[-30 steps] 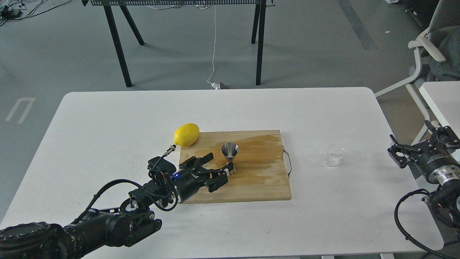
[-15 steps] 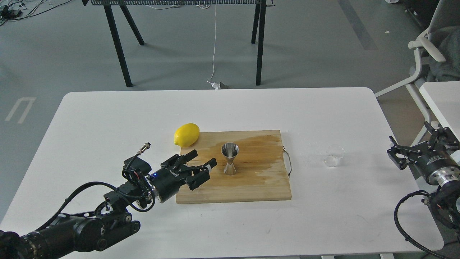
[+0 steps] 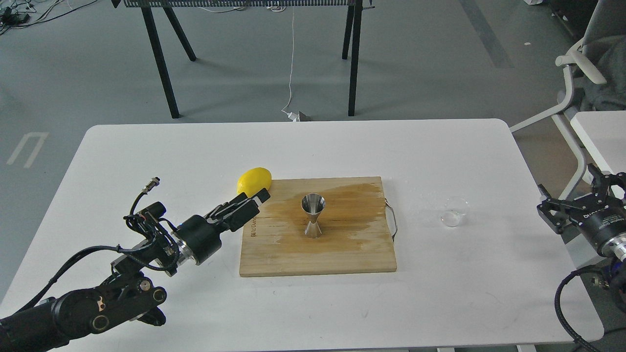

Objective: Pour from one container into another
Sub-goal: 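Withdraw the left gripper back toward the robot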

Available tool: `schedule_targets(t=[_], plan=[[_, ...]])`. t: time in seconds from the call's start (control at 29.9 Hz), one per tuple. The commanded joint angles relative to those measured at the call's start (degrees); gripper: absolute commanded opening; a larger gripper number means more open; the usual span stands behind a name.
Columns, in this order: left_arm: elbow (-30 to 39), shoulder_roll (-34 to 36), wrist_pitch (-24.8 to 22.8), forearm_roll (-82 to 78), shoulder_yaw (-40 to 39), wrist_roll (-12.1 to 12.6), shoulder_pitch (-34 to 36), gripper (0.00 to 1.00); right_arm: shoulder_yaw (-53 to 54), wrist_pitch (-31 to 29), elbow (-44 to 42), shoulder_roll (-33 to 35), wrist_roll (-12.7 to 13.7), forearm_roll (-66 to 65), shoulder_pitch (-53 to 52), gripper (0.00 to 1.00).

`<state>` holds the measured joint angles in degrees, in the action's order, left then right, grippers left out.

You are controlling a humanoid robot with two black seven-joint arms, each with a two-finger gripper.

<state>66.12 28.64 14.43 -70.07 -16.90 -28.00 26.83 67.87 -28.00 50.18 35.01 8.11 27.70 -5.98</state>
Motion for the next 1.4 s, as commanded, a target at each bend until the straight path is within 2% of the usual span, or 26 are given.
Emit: schedule_targets(t=[0.0, 0.23, 0.37, 0.64, 0.77, 0.94, 1.37], plan=[[1.2, 1.6, -11.4, 6.2, -3.7, 0.0, 0.0, 0.94, -0.2, 0.0, 5.4, 1.9, 3.3, 5.3, 6.7, 0.99], [0.9, 4.4, -42.4, 19.6, -12.1, 0.0, 0.0, 0.95, -2.6, 0.0, 9.1, 2.0, 4.0, 5.6, 13.0, 0.99], [0.0, 5.0, -42.4, 25.0, -13.4, 0.0, -0.1, 0.97, -4.5, 0.0, 10.4, 1.4, 4.0, 5.6, 12.8, 0.99], [-0.8, 5.8, -42.4, 25.4, -13.4, 0.0, -0.8, 0.97, -4.6, 0.0, 10.7, -0.3, 4.0, 5.6, 11.0, 0.99], [-0.8, 5.7, -42.4, 25.4, -13.4, 0.0, -1.2, 0.97, -4.7, 0.0, 10.5, -1.9, 5.0, 5.5, 9.3, 0.99], [-0.8, 5.7, -42.4, 25.4, -13.4, 0.0, -1.3, 0.97, -4.8, 0.0, 9.1, -5.2, 6.2, 5.2, 6.2, 0.99], [-1.1, 6.1, -42.4, 28.4, -14.3, 0.0, -1.9, 0.97, -7.4, 0.0, 2.1, -10.8, 6.2, 4.7, 2.3, 0.99]])
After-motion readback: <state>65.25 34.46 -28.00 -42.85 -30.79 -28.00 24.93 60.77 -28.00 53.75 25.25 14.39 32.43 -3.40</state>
